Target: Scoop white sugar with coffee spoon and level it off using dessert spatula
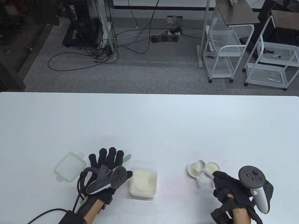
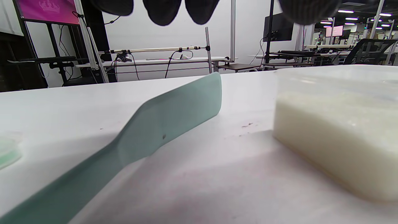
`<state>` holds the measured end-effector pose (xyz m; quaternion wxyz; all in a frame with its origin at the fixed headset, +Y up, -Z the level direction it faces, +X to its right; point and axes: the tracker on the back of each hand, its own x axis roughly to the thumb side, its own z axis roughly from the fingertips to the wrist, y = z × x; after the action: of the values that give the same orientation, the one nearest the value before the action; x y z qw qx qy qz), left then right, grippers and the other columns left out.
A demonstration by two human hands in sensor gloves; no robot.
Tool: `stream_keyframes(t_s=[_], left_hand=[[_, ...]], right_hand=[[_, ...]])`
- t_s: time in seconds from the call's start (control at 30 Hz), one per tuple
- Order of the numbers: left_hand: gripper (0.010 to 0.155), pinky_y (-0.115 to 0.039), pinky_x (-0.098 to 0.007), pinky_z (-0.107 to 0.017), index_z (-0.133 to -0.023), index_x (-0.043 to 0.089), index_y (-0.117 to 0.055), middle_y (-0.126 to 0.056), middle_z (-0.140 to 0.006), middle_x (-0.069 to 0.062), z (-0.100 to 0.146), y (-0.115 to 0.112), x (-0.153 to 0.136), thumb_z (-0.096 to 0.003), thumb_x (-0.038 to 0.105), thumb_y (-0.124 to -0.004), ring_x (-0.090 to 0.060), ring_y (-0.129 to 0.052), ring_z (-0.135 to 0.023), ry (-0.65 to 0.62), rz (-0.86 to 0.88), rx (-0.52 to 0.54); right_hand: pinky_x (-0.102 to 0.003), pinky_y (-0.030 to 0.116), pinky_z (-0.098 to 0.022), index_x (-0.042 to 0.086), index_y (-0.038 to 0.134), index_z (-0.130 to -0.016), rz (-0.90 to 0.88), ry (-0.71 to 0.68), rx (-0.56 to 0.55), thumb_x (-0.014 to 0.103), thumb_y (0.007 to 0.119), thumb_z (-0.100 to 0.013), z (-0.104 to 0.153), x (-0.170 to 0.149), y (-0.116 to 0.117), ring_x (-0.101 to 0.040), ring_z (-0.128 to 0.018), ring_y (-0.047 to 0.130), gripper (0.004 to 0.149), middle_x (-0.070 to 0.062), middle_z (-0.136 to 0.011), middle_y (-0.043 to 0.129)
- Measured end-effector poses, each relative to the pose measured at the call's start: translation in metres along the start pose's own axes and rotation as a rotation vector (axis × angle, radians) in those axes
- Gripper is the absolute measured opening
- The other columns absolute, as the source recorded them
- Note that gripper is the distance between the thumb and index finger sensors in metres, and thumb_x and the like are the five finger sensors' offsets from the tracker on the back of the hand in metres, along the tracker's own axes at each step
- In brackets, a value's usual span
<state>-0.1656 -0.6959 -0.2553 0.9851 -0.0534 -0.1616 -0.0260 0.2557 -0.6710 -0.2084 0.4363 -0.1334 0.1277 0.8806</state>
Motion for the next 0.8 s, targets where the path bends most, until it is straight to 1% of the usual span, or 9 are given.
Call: stream_keyframes(t_s=[0.2, 0.27, 0.43, 0.67, 0.8], left_hand=[[0.093, -0.036, -0.088, -0.064, -0.125, 0.007, -0.039, -0.039, -0.127, -0.033, 0.000, 0.000, 0.001, -0.0577, 0.067, -0.056, -0.067, -0.045, -0.108, -0.002, -0.010, -0.009], [0.087, -0.036, -0.088, -0.065, -0.125, 0.007, -0.040, -0.040, -0.127, -0.032, 0.000, 0.000, 0.001, -0.0608, 0.063, -0.058, -0.067, -0.045, -0.108, -0.004, -0.012, -0.011], [0.078, -0.038, -0.087, -0.066, -0.124, 0.007, -0.041, -0.041, -0.127, -0.032, 0.000, 0.000, 0.002, -0.0652, 0.055, -0.059, -0.066, -0.047, -0.108, -0.009, -0.015, -0.012], [0.075, -0.046, -0.082, -0.069, -0.124, 0.007, -0.042, -0.045, -0.126, -0.031, 0.000, -0.001, 0.002, -0.0663, 0.052, -0.059, -0.061, -0.055, -0.108, -0.009, -0.012, -0.017], [0.075, -0.046, -0.082, -0.069, -0.124, 0.006, -0.042, -0.045, -0.126, -0.030, 0.000, -0.001, 0.002, -0.0664, 0.052, -0.059, -0.061, -0.055, -0.108, -0.010, -0.015, -0.027]], right_hand=[[-0.069, 0.068, -0.059, -0.004, 0.070, -0.102, 0.166, 0.027, -0.036, 0.011, 0.076, -0.058, 0.000, 0.010, 0.008, -0.036, -0.056, 0.094, 0.047, -0.026, -0.073, 0.081], [-0.069, 0.068, -0.059, -0.002, 0.070, -0.102, 0.206, 0.030, -0.042, 0.011, 0.077, -0.057, 0.000, 0.012, 0.010, -0.036, -0.057, 0.093, 0.047, -0.026, -0.074, 0.080], [-0.070, 0.066, -0.060, 0.001, 0.071, -0.102, 0.225, 0.023, -0.056, 0.010, 0.077, -0.057, 0.000, 0.014, 0.012, -0.038, -0.059, 0.092, 0.047, -0.027, -0.076, 0.078], [-0.071, 0.065, -0.061, 0.005, 0.074, -0.101, 0.293, 0.003, -0.099, 0.009, 0.080, -0.056, 0.003, 0.022, 0.014, -0.040, -0.061, 0.090, 0.046, -0.028, -0.078, 0.077], [-0.072, 0.064, -0.062, 0.007, 0.076, -0.100, 0.336, -0.007, -0.121, 0.008, 0.081, -0.055, 0.005, 0.026, 0.015, -0.040, -0.063, 0.090, 0.045, -0.028, -0.079, 0.076]])
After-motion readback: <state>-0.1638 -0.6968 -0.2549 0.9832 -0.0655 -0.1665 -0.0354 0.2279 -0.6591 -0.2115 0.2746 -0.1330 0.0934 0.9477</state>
